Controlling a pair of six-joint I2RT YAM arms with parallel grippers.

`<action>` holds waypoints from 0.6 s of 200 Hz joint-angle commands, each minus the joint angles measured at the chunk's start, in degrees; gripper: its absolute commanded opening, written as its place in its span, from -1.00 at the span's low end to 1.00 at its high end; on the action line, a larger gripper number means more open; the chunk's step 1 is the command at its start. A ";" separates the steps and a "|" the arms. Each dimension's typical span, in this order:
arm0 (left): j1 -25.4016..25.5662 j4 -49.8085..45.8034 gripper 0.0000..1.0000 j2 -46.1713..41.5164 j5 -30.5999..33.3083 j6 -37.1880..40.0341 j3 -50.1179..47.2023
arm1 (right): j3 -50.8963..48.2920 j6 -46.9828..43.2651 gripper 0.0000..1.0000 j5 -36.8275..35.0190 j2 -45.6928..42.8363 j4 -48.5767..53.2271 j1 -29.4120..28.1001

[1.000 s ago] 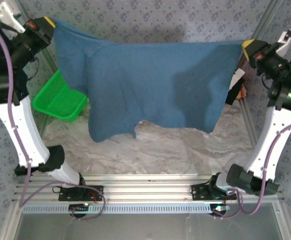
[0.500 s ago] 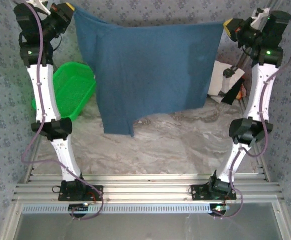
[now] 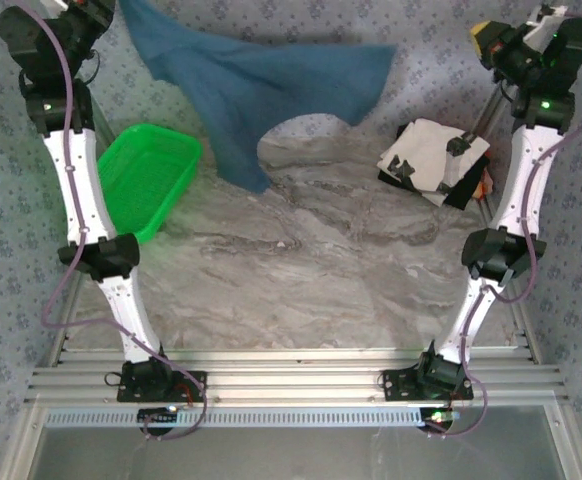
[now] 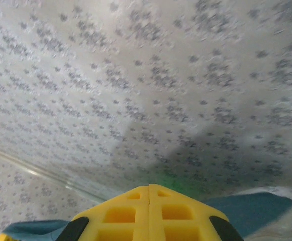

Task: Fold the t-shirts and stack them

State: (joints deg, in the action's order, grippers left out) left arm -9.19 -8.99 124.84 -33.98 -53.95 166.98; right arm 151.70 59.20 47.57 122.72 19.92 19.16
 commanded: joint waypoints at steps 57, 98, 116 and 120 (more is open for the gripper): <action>7.01 -37.18 -1.00 -3.32 -3.11 26.53 -0.28 | -45.42 -17.50 -1.00 -1.98 -21.56 1.80 -1.19; 10.37 -45.04 -1.00 -3.10 -0.55 30.53 -1.23 | -57.56 -26.62 -0.40 -3.87 -23.82 8.73 -11.39; 11.26 -44.88 -1.00 -3.91 -0.20 30.30 -1.39 | -64.38 -24.66 -0.22 -5.73 -25.39 4.74 -13.45; 11.46 -44.63 -1.00 -4.09 -0.17 30.15 -1.31 | -65.67 -23.75 -0.18 -5.85 -25.73 3.56 -13.58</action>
State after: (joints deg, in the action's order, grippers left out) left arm 1.91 -51.64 124.31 -35.03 -26.30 165.40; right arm 92.27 37.36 44.03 100.82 24.77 7.44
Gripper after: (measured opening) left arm 0.042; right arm 0.369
